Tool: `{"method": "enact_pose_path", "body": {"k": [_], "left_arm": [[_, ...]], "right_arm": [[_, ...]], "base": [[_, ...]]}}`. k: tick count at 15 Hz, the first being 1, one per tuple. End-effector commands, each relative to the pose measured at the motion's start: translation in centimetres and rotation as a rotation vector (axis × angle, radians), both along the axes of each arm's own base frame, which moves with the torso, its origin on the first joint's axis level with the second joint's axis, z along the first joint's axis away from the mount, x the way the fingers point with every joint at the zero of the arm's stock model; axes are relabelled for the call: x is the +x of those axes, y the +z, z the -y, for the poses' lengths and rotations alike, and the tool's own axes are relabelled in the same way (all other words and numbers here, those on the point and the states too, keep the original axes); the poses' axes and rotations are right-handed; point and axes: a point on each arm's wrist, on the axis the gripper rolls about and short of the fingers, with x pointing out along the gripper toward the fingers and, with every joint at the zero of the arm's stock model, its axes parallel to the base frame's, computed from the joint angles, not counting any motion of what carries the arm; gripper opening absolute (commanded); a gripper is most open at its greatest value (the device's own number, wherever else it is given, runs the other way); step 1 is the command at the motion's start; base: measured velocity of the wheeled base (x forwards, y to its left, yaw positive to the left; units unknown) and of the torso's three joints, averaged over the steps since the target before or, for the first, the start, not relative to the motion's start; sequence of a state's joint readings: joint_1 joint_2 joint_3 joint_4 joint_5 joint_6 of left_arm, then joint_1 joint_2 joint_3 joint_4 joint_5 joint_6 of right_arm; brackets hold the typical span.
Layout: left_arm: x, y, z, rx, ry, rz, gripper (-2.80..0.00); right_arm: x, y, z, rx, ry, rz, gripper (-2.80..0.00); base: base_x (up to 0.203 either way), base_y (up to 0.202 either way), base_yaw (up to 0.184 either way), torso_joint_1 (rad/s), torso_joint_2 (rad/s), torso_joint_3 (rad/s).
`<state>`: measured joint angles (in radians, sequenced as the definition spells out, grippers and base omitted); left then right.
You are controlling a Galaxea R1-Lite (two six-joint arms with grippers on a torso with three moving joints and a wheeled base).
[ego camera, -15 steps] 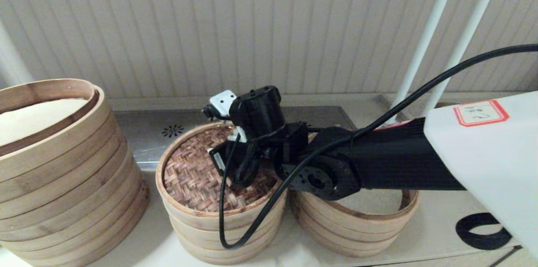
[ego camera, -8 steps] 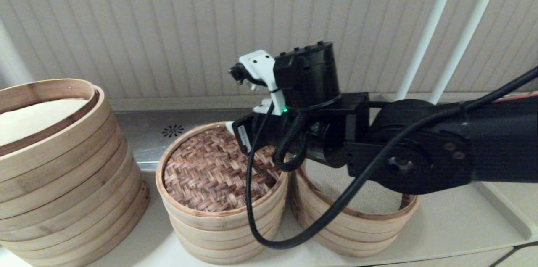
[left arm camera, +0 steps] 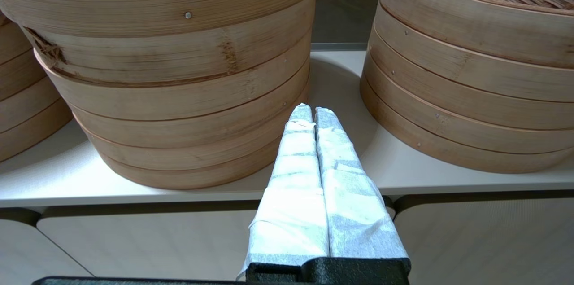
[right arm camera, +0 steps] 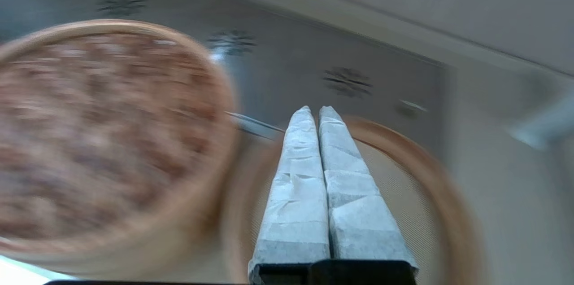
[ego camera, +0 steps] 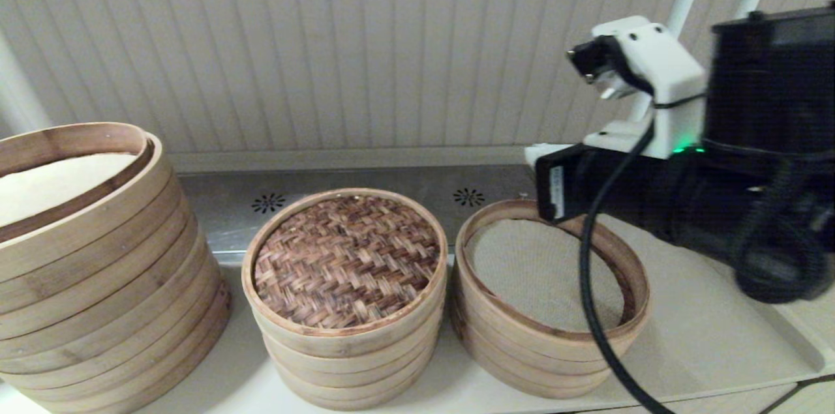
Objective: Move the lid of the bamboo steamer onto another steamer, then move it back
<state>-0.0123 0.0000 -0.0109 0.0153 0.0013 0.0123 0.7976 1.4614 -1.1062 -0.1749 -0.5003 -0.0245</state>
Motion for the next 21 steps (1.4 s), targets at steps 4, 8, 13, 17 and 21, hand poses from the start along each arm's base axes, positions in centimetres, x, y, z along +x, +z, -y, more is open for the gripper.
{"method": "enact_pose_path", "body": {"k": [4, 8, 13, 17, 21], "left_arm": [[0.0, 0.0, 0.0, 0.0, 0.0, -0.002, -2.8], [0.0, 0.0, 0.0, 0.0, 0.0, -0.002, -2.8], [0.0, 0.0, 0.0, 0.0, 0.0, -0.002, -2.8], [0.0, 0.0, 0.0, 0.0, 0.0, -0.002, -2.8], [0.0, 0.0, 0.0, 0.0, 0.0, -0.002, -2.8]], "right_arm": [[-7.4, 0.8, 9.4, 0.076, -0.305, 0.121, -2.8], [-11.3, 0.6, 14.9, 0.116, -0.572, 0.181, -2.8], [-16.2, -0.9, 18.5, 0.1, -0.811, 0.211, -2.8], [-17.5, -3.7, 19.1, 0.059, -0.981, 0.194, -2.8], [-18.8, -8.3, 19.0, 0.029, -0.917, 0.151, -2.8]], "base": [[0.0, 0.0, 0.0, 0.0, 0.0, 0.0], [0.0, 0.0, 0.0, 0.0, 0.0, 0.0], [0.0, 0.0, 0.0, 0.0, 0.0, 0.0], [0.0, 0.0, 0.0, 0.0, 0.0, 0.0], [0.0, 0.0, 0.0, 0.0, 0.0, 0.0]]}}
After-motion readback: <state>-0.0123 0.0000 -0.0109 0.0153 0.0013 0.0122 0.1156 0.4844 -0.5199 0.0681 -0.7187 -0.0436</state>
